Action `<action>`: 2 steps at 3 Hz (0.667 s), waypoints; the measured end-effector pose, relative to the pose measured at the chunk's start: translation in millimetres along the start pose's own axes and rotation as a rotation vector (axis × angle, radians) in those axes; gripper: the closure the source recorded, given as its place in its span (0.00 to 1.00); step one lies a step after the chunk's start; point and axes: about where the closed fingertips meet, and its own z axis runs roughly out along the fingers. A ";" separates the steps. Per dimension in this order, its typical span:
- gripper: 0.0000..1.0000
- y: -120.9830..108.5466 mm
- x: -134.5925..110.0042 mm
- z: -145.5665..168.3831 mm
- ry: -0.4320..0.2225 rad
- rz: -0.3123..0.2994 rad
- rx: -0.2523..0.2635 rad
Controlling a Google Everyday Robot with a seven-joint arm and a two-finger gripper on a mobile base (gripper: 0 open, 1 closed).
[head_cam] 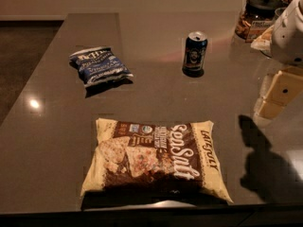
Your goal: Pick brown chip bag
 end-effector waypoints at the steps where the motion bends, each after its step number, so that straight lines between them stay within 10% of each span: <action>1: 0.00 0.0 -0.5 -0.6 -0.001 0.000 0.002; 2: 0.00 31.1 -26.1 -7.5 -0.025 -0.035 -0.015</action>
Offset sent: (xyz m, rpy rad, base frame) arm -0.0471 0.0558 0.0032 0.0250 0.0327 0.0780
